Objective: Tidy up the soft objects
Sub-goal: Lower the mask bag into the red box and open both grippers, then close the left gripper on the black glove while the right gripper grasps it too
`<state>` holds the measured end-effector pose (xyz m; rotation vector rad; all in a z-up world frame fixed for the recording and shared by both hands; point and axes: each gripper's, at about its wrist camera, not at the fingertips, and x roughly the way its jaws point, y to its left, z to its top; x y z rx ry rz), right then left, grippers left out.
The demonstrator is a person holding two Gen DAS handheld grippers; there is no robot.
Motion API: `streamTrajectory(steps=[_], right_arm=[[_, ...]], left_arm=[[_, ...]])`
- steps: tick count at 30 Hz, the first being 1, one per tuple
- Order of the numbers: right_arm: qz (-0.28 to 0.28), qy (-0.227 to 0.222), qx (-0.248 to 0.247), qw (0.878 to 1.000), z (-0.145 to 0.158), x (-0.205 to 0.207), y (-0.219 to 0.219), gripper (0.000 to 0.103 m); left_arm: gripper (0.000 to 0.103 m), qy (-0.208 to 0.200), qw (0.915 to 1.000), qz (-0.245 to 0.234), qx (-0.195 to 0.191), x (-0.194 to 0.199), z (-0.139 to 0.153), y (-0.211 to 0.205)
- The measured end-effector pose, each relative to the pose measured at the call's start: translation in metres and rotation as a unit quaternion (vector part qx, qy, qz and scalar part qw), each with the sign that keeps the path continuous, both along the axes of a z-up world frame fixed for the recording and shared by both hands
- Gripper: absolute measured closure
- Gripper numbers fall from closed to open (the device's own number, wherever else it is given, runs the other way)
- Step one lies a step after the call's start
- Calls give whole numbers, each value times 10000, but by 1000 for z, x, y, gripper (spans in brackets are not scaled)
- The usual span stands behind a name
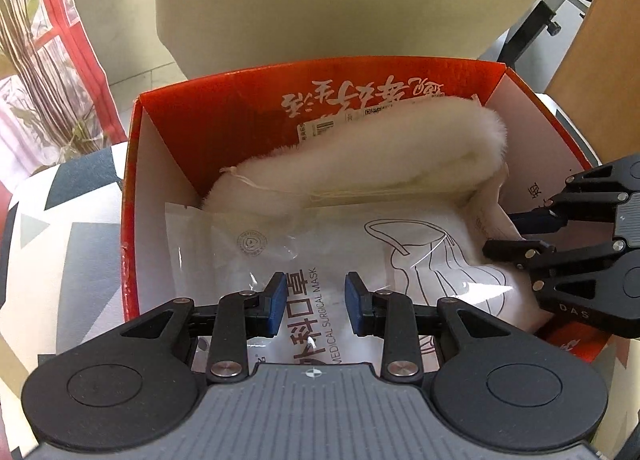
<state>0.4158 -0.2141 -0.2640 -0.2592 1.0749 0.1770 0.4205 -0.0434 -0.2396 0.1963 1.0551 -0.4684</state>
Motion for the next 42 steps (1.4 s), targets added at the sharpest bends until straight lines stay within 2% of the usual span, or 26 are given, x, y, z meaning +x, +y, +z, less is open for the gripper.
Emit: streamTrajectory(steps=[4,7,9,10,12,14,18,21,23,26,29,36,42], right_arm=[[-77,41,0,10000,-1,1,0,83],[-174,-155,-82,9997,3,-3,4,80],[-222,-371,-269,9987,7,-11,6,68],[-235,-472,-388,9979,10,-15,7,65],[-202,-635,-600,9960,15,-22,8,40],[-186,-847,-734,9935,24,-30,8,36],[-364,-1199,-476,9910,45,-48,1,36],[-541,-1619,13,9853,62,-67,-7,34],[-703,-1903,443,9782,71,-83,-16,34],[-1016,-2220,948,9651,81,-106,-23,34],[-1194,-2505,1247,9526,85,-133,-28,34],[-1407,-2912,1731,9303,81,-196,-22,34],[-1495,-2853,1950,9264,53,-235,-10,34]], left_arm=[[69,-74,10000,15,-35,2,0,0],[68,-295,9995,-53,38,-6,3,-1],[66,-398,9991,-70,92,-12,7,-2],[62,-433,9990,-79,99,-15,9,-2],[55,-489,9987,-114,96,-19,14,-3],[48,-607,9981,-119,78,-25,21,-3],[42,-1065,9943,-109,-2,-42,37,-3],[35,-1515,9883,15,-147,-63,54,4],[27,-1790,9833,102,-310,-80,66,9],[25,-2200,9747,149,-356,-108,76,15],[25,-2484,9678,262,-316,-134,77,21],[25,-2480,9653,567,-598,-192,63,48],[25,-2367,9682,600,-539,-238,35,61]])
